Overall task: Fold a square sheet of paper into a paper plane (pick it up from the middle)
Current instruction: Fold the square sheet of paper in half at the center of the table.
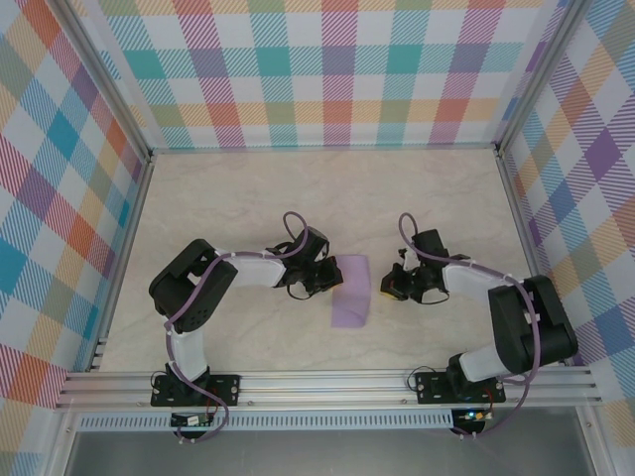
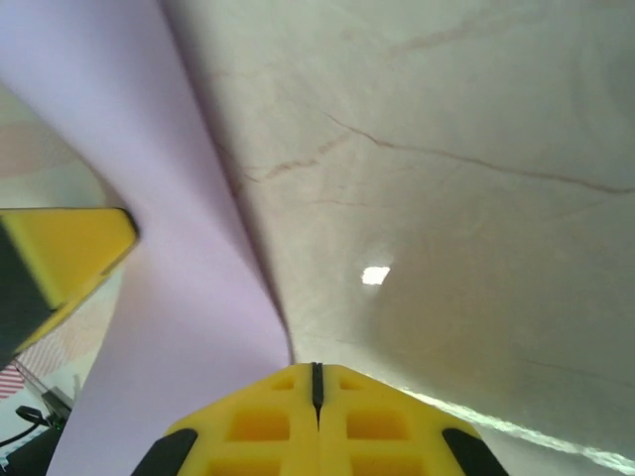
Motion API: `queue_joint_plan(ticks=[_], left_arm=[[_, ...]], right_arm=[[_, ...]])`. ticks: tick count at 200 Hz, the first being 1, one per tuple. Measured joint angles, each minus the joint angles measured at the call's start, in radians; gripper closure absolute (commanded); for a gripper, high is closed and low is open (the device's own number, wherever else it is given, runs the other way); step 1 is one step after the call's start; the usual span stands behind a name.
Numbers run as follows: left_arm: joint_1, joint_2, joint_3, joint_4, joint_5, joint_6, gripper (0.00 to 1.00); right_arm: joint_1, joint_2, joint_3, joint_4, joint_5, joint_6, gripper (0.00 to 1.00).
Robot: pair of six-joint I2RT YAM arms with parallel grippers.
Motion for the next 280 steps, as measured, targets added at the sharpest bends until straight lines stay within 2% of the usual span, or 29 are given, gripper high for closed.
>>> queue_joint_plan(ticks=[22, 48, 92, 171, 204, 223, 243, 280], left_arm=[[0.000, 0.000, 0.000, 0.000, 0.000, 0.000, 1.00], [0.000, 0.000, 0.000, -0.002, -0.002, 0.000, 1.00], [-0.002, 0.000, 0.001, -0.003, -0.005, 0.000, 1.00], [-0.005, 0.001, -0.007, 0.005, -0.014, 0.000, 1.00], [-0.005, 0.001, -0.008, 0.006, -0.014, 0.000, 1.00], [-0.005, 0.001, -0.007, 0.006, -0.014, 0.000, 1.00], [-0.005, 0.001, -0.007, 0.005, -0.014, 0.000, 1.00], [-0.005, 0.001, -0.006, 0.005, -0.014, 0.000, 1.00]], right_arm=[[0.027, 0.017, 0.061, 0.024, -0.026, 0.001, 1.00], [0.074, 0.134, 0.128, 0.117, -0.087, 0.003, 1.00], [0.090, 0.265, 0.135, 0.202, -0.120, 0.007, 1.00], [-0.010, 0.265, 0.075, 0.260, -0.116, -0.003, 1.00], [-0.041, 0.224, 0.067, 0.249, -0.049, -0.003, 1.00], [-0.037, 0.196, 0.066, 0.253, -0.036, -0.003, 1.00], [0.014, 0.202, 0.085, 0.254, -0.045, -0.003, 1.00], [0.063, 0.290, 0.142, 0.269, -0.070, -0.003, 1.00]])
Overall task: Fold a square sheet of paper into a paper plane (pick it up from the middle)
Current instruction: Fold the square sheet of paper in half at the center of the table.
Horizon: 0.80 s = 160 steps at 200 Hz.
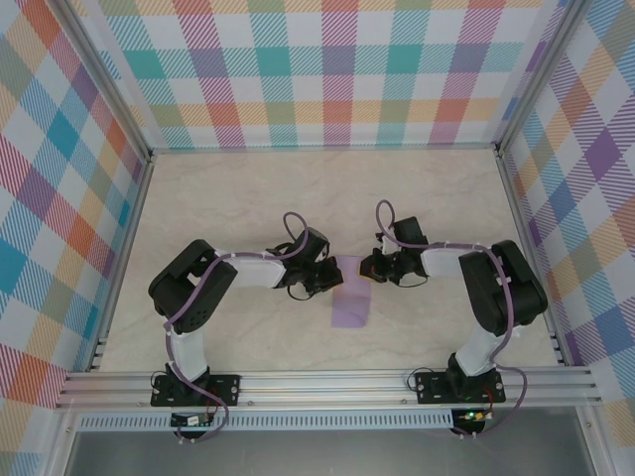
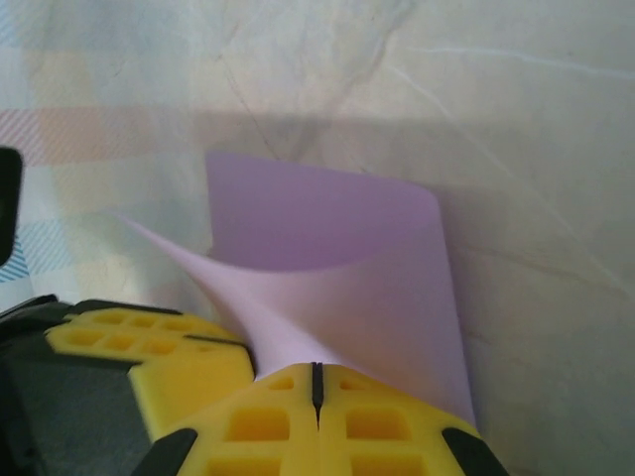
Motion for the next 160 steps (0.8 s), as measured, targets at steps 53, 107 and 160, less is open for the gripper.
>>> queue_joint_plan(ticks=[53, 107, 160], left_arm=[[0.000, 0.000, -0.002, 0.005, 0.000, 0.000, 1.00], [0.000, -0.001, -0.011, 0.017, 0.001, 0.000, 1.00], [0.000, -0.002, -0.010, 0.017, 0.000, 0.000, 1.00]], right_arm=[[-0.060, 0.066, 0.043, 0.002, -0.033, 0.000, 1.00], [-0.151, 0.069, 0.061, -0.005, -0.016, 0.009, 1.00], [-0.106, 0.013, 0.077, -0.010, 0.013, 0.019, 1.00]])
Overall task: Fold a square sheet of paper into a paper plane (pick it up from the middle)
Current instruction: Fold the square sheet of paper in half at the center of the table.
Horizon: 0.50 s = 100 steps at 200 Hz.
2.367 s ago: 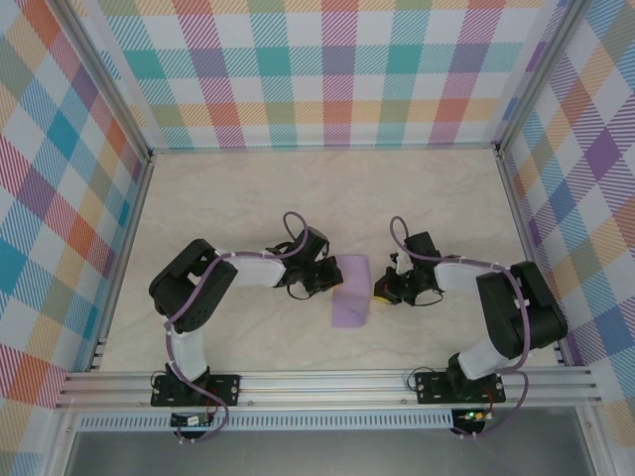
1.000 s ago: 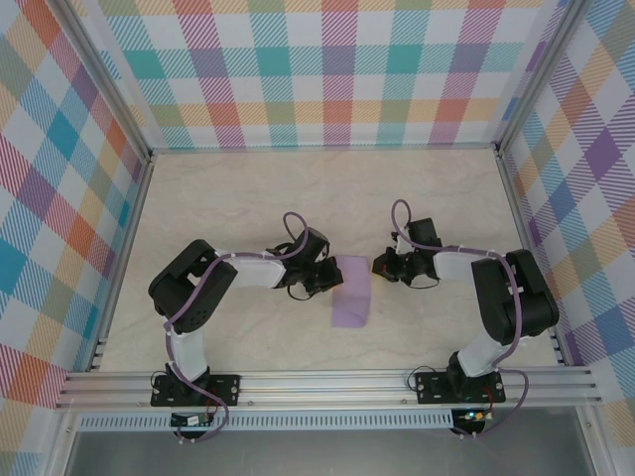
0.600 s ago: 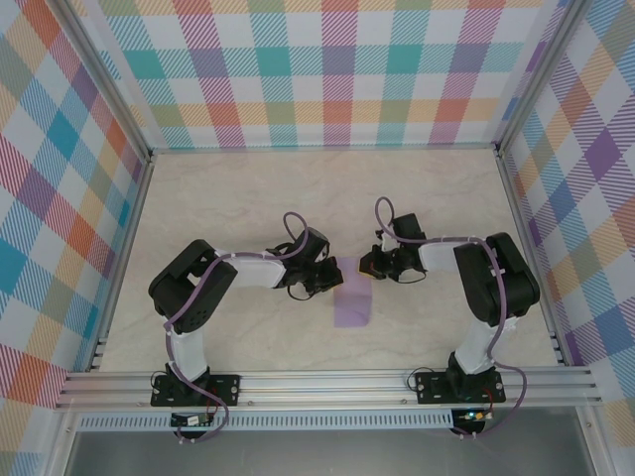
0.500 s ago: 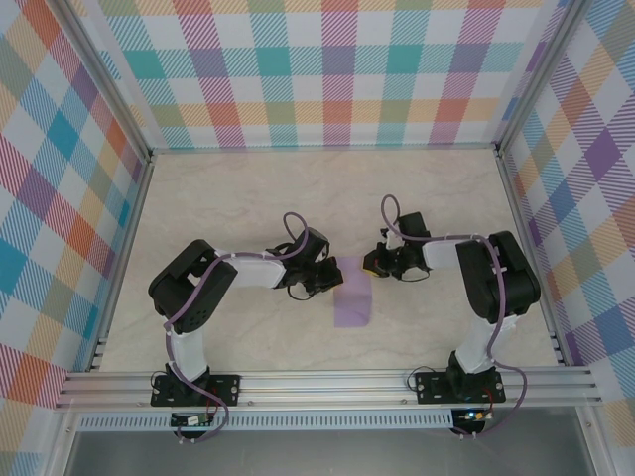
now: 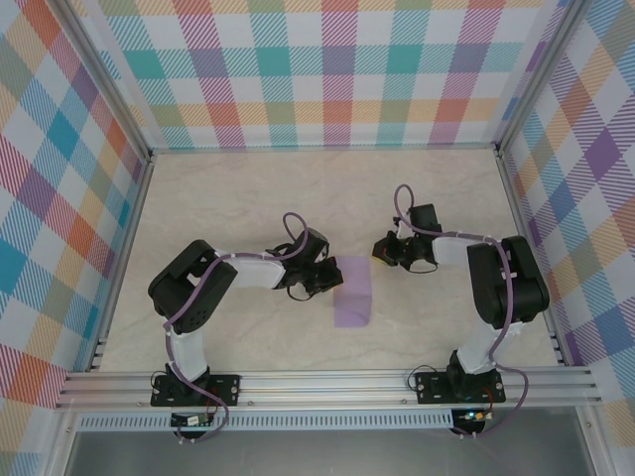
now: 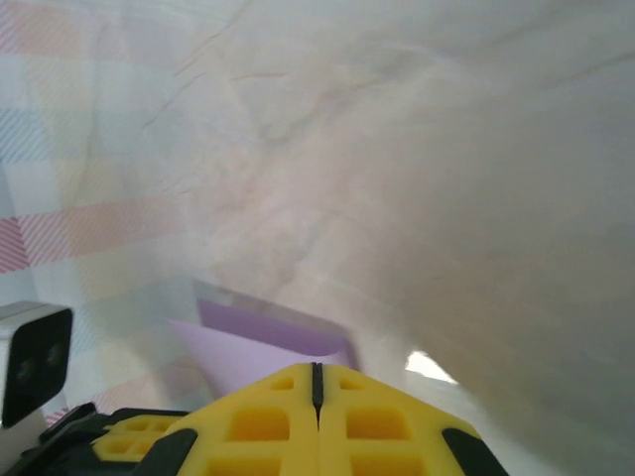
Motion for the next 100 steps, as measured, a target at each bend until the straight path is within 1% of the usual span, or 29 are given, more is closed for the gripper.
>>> queue_joint_plan(ticks=[33, 78, 100], left_arm=[[0.000, 0.000, 0.000, 0.000, 0.000, 0.000, 1.00], [0.000, -0.001, 0.000, 0.000, -0.001, 0.000, 1.00], [-0.001, -0.003, -0.003, 0.002, -0.003, 0.000, 1.00]], right_arm=[[0.058, 0.035, 0.050, -0.013, -0.010, 0.000, 1.00], [0.041, 0.126, 0.111, -0.066, 0.026, -0.005, 1.00], [0.029, 0.132, 0.128, -0.093, 0.030, -0.017, 1.00]])
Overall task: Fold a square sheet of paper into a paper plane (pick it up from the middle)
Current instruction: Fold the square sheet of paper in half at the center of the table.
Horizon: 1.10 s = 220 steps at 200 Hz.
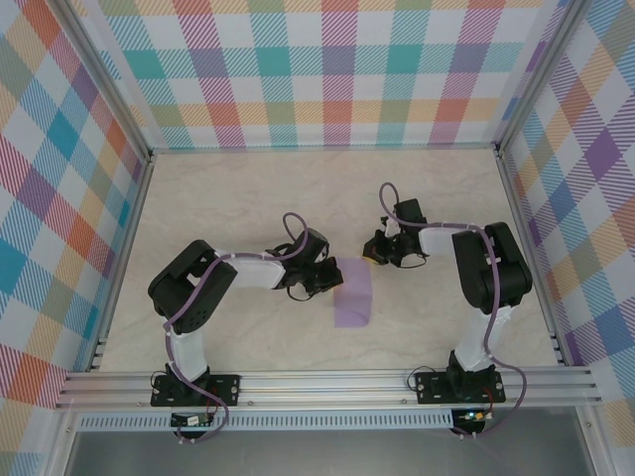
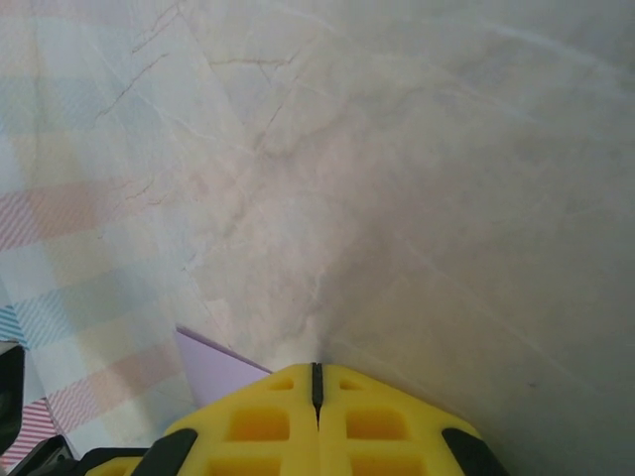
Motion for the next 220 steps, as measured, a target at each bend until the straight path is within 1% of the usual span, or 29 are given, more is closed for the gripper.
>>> queue_joint_plan(ticks=[21, 33, 60, 74, 95, 139, 199, 220], left_arm=[[0.000, -0.003, -0.002, 0.002, 0.000, 0.000, 1.00], [0.000, -0.004, -0.002, 0.002, -0.001, 0.000, 1.00], [0.000, -0.005, -0.002, 0.003, -0.002, 0.000, 1.00], [0.000, -0.006, -0.002, 0.003, -0.003, 0.001, 1.00], [-0.002, -0.006, -0.002, 0.003, -0.006, 0.001, 1.00], [-0.005, -0.006, 0.001, 0.000, -0.012, 0.012, 1.00], [-0.006, -0.008, 0.001, -0.001, -0.019, 0.016, 1.00], [-0.006, -0.008, 0.003, -0.003, -0.020, 0.016, 1.00]], right_arm=[[-0.018, -0.005, 0.004, -0.014, 0.014, -0.007, 1.00], [-0.024, -0.021, 0.003, -0.029, 0.045, -0.013, 1.00], [-0.034, -0.120, -0.020, -0.055, 0.069, -0.023, 1.00], [-0.023, -0.180, -0.047, -0.067, 0.052, -0.028, 1.00], [0.022, -0.238, -0.110, -0.083, -0.009, -0.028, 1.00], [0.119, -0.245, -0.234, -0.135, -0.085, -0.022, 1.00], [0.126, -0.245, -0.304, -0.127, -0.118, -0.022, 1.00], [0.126, -0.285, -0.350, -0.115, -0.119, -0.021, 1.00]])
